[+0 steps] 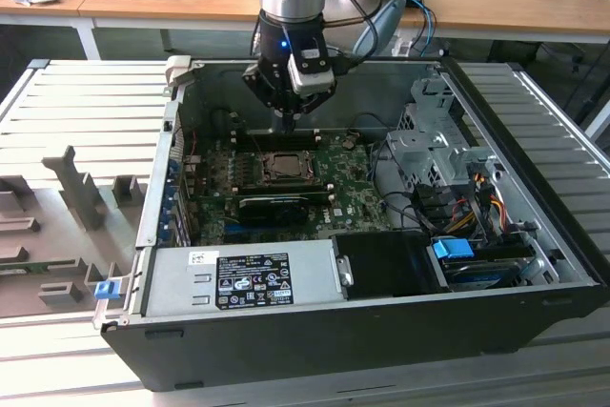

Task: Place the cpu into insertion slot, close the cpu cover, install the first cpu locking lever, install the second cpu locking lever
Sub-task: 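Install the first cpu locking lever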

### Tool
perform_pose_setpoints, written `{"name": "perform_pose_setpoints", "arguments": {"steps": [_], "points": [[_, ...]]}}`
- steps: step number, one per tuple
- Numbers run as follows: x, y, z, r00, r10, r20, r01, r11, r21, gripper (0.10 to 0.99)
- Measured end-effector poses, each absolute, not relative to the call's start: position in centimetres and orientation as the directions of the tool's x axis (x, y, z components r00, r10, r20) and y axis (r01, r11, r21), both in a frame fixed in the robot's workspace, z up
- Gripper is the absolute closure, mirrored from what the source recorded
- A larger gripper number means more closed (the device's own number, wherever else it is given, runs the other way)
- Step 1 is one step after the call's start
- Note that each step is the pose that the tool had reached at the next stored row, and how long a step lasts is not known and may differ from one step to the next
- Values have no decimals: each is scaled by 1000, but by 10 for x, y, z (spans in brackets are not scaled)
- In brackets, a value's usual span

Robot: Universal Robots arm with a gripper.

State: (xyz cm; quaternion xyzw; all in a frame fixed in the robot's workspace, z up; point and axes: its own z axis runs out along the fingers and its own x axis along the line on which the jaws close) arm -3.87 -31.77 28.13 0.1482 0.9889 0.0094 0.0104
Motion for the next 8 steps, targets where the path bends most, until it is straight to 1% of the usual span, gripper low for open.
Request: {"name": "perform_pose_setpoints", "arguments": {"steps": [8], "points": [[-39, -318, 281, -986, 168, -18, 167, 986, 22, 980]]}}
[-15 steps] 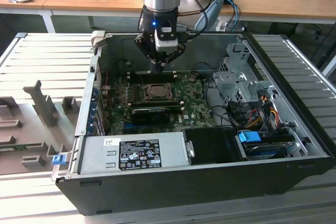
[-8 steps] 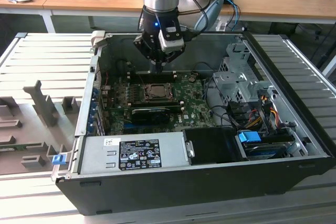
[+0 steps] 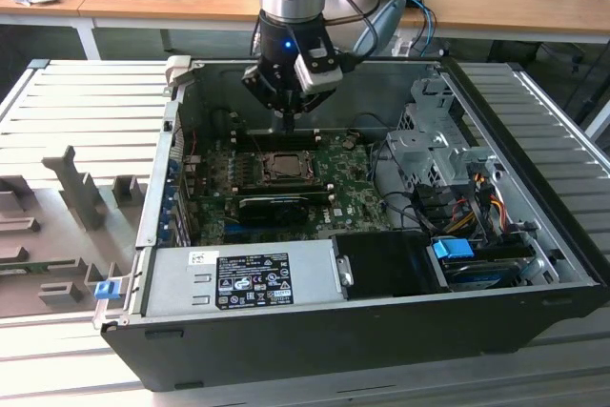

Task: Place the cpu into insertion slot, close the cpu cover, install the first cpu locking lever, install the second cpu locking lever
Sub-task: 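Install the first cpu locking lever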

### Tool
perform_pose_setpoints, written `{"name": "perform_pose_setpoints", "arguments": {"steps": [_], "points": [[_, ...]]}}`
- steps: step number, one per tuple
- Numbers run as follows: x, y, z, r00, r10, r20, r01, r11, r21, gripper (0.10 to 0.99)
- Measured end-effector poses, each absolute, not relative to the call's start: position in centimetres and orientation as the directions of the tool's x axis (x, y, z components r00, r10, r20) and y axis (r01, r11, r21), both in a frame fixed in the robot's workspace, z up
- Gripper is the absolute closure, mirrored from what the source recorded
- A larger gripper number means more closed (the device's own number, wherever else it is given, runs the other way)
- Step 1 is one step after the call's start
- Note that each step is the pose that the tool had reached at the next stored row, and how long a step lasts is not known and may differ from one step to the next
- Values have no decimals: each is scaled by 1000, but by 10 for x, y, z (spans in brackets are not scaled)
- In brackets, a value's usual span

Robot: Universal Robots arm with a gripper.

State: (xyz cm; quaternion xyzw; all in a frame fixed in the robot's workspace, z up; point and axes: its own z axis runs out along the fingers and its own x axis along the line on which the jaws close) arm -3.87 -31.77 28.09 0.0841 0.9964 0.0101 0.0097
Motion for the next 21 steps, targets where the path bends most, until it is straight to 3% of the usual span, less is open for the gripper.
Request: {"name": "perform_pose_setpoints", "arguments": {"steps": [10, 21], "points": [[-39, -318, 280, -999, -34, -18, -34, 999, 22, 980], [-39, -318, 280, -992, -121, -18, -122, 992, 22, 980]]}}
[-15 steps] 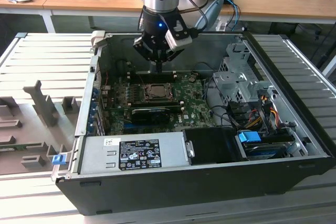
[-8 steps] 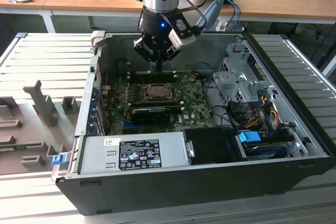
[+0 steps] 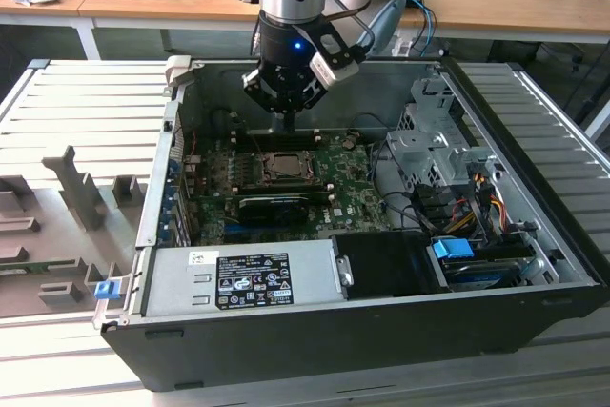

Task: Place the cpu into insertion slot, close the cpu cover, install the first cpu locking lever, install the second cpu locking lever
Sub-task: 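Install the first cpu locking lever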

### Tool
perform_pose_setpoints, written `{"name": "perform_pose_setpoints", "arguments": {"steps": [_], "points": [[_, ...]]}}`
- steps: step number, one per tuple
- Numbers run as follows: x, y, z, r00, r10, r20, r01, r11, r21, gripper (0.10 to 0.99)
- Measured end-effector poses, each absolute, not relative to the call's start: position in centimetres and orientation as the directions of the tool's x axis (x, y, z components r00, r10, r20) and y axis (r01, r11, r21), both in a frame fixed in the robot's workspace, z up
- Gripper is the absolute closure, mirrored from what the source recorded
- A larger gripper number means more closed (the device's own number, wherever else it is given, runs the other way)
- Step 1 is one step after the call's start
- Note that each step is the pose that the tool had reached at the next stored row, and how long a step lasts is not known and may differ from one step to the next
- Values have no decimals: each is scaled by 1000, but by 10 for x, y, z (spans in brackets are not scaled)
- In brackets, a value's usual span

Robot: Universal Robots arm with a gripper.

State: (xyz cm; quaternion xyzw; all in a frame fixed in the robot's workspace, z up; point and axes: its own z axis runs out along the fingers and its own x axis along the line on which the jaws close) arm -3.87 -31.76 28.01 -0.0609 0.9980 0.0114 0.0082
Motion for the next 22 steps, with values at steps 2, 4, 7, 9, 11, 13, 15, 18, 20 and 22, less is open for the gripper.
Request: {"name": "perform_pose_setpoints", "arguments": {"steps": [2, 4, 7, 9, 11, 13, 15, 18, 20, 22], "points": [[-39, -318, 280, -992, -124, -18, -124, 992, 22, 980], [-39, -318, 280, -992, -124, -18, -124, 992, 22, 980], [-40, -318, 280, -992, -124, -18, -124, 992, 22, 980], [-40, -317, 280, -992, -124, -18, -124, 992, 22, 980], [-41, -318, 280, -992, -124, -18, -124, 992, 22, 980], [-41, -318, 280, -992, -124, -18, -124, 992, 22, 980], [-42, -318, 280, -992, -124, -18, -124, 992, 22, 980], [-42, -318, 280, -992, -124, -18, -124, 992, 22, 980], [-42, -318, 280, -992, -124, -18, -124, 992, 22, 980], [-43, -317, 280, -992, -124, -18, -124, 992, 22, 980]]}}
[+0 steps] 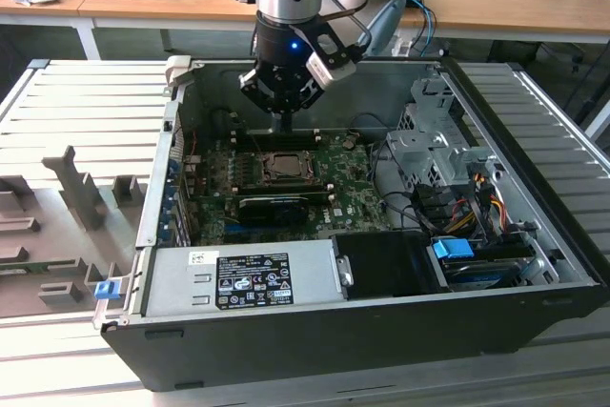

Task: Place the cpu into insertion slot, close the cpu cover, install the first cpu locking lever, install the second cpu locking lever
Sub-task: 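Install the first cpu locking lever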

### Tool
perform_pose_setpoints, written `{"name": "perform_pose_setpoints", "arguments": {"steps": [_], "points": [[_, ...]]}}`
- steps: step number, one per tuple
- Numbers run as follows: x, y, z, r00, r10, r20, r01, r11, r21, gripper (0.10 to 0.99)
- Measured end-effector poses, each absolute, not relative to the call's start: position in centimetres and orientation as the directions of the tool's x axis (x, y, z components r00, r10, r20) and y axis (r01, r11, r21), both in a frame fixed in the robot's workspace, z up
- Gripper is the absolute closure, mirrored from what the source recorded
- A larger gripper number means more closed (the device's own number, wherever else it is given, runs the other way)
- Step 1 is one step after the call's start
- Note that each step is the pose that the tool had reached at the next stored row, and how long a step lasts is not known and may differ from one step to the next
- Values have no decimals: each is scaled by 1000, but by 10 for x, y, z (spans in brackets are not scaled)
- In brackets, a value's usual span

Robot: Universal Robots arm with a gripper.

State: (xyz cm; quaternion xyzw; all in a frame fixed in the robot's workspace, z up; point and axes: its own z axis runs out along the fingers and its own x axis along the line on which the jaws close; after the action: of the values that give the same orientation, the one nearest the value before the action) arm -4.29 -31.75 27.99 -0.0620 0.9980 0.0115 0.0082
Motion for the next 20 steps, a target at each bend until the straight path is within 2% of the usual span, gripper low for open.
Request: {"name": "perform_pose_setpoints", "arguments": {"steps": [20], "points": [[-51, -318, 278, -992, -124, -18, -124, 992, 22, 980]]}}
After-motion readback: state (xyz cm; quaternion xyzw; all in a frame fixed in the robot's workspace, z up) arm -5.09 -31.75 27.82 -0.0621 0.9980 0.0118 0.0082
